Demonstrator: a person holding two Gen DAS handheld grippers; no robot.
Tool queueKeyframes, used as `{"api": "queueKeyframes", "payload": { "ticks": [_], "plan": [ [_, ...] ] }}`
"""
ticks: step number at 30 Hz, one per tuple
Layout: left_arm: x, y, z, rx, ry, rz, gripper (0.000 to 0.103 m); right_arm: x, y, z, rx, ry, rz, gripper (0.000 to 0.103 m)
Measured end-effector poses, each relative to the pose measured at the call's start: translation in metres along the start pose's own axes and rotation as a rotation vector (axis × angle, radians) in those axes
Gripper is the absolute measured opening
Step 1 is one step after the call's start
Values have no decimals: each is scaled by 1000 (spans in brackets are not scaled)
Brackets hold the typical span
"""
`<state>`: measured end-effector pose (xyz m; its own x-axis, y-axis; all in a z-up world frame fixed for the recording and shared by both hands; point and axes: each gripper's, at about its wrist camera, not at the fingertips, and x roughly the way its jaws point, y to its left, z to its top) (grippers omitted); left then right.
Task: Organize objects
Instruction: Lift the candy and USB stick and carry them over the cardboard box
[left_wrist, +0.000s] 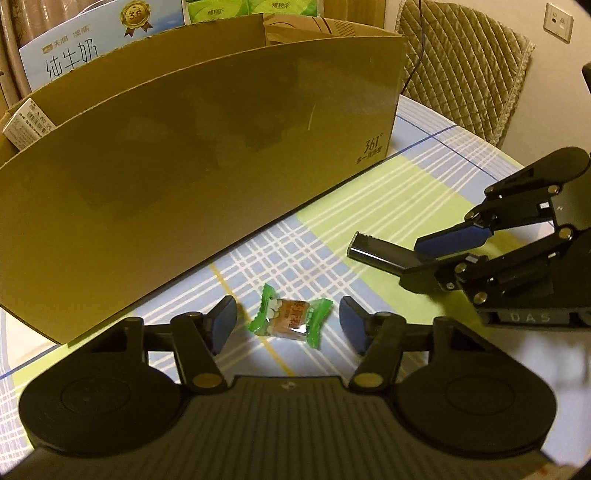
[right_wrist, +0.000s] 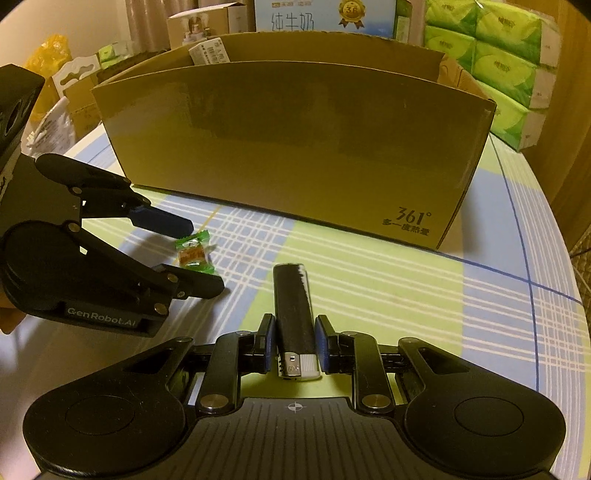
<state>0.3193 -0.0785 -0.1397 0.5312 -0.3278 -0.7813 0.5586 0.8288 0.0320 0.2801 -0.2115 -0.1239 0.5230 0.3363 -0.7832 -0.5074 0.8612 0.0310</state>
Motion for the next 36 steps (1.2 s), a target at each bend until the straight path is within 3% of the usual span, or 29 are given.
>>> {"api": "queueKeyframes", "payload": {
  "ticks": [7, 12, 22, 25, 27, 36],
  "plan": [
    [-2, -1, -1, -9, -6, -17, 42, 1, -2, 0, 6, -7, 4, 21],
    [-5, 1, -7, -39, -24, -21, 31, 3, -2, 1, 2, -13, 6, 31],
    [-8, 2, -9, -69, -30, -6, 28, 7, 1, 3, 0, -28, -16, 32],
    [-8, 1, -10, -92, -29, 2, 23, 9, 2, 3, -7, -34, -22, 32],
    [-9, 0, -10, -102, -25, 9, 22, 9, 4, 4, -15, -33, -22, 19],
    [-19, -2, -16, -181, 3, 58, 21, -5, 11, 2, -12, -51, -33, 19]
  ]
}}
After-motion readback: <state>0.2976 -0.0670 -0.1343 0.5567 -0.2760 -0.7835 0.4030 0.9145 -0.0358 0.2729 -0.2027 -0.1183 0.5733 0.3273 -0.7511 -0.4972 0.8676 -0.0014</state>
